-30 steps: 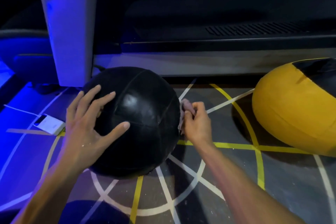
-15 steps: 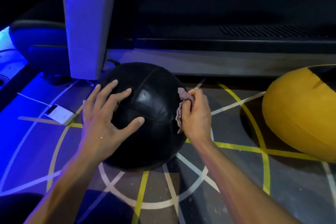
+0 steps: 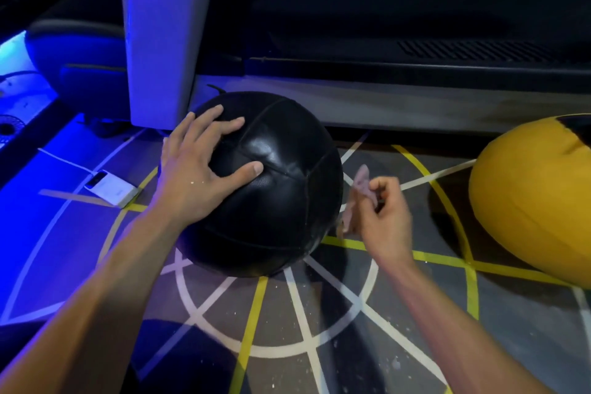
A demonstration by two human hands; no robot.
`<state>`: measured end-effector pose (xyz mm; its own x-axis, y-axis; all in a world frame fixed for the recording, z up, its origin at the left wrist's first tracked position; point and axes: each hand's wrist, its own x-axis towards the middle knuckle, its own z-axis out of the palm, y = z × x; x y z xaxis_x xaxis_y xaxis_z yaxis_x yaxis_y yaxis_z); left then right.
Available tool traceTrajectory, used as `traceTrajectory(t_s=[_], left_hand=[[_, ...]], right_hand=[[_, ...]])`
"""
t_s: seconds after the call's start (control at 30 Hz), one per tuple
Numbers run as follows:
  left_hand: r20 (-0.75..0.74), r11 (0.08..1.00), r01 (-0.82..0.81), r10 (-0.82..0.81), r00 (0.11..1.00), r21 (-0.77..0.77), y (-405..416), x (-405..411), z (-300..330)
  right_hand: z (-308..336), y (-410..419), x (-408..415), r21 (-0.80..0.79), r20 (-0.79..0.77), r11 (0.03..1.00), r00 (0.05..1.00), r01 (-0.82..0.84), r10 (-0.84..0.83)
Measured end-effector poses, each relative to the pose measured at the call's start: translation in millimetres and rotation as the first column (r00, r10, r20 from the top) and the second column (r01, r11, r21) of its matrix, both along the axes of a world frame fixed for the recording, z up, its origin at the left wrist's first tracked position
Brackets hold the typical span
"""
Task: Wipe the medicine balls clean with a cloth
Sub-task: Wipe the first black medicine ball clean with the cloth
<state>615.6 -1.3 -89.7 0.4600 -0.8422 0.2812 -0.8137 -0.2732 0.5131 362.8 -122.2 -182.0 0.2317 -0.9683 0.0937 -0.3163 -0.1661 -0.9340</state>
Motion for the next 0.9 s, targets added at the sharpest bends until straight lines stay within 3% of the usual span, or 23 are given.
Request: traceTrajectory(t_s=[0.1, 0.2, 0.33, 0.4, 0.5, 0.57, 0.63, 0.7, 0.8, 0.9], left_hand=[[0.005, 1.000, -0.002, 0.002, 1.000, 0.001, 0, -2, 0], [0.027, 0.999, -0.005, 0.006, 1.000, -0.036, 14, -11, -4], [0.039, 0.995, -0.001, 0.005, 0.999, -0.102, 52, -30, -13], [0.049, 0.994, -0.009, 0.015, 0.999, -0.112, 65, -37, -18], [0.053, 0.992, -0.022, 0.029, 0.998, -0.121, 68, -43, -20], [0.062, 0.991, -0.020, 0.029, 0.998, -0.135, 67, -45, -20], [0.063, 0.989, -0.028, 0.037, 0.997, -0.146, 69, -47, -22], [0.071, 0.987, -0.029, 0.041, 0.997, -0.161, 76, -51, -24], [0.104, 0.984, -0.031, 0.049, 0.993, -0.174, 89, -58, -27], [0.116, 0.988, -0.030, 0.048, 0.992, -0.155, 107, -67, -30]], right_hand=[[22, 7, 28, -0.093, 0.079, 0.995, 0.996, -0.032, 0.039], [32, 57, 38, -0.293, -0.028, 0.944, 0.988, -0.153, 0.151], [36, 65, 16, -0.336, -0.086, 0.865, 0.926, -0.374, 0.367], [38, 51, 18, -0.302, -0.061, 0.881, 0.929, -0.366, 0.365], [45, 34, 34, -0.077, 0.117, 0.983, 0.977, -0.167, 0.176], [48, 36, 39, -0.035, 0.130, 0.996, 0.988, -0.082, 0.086], [49, 55, 35, -0.167, 0.055, 0.979, 0.990, -0.118, 0.129], [50, 82, 27, -0.282, -0.034, 0.920, 0.961, -0.271, 0.273], [55, 91, 15, -0.258, -0.042, 0.884, 0.919, -0.390, 0.393], [59, 68, 10, -0.067, 0.141, 0.966, 0.956, -0.249, 0.256]])
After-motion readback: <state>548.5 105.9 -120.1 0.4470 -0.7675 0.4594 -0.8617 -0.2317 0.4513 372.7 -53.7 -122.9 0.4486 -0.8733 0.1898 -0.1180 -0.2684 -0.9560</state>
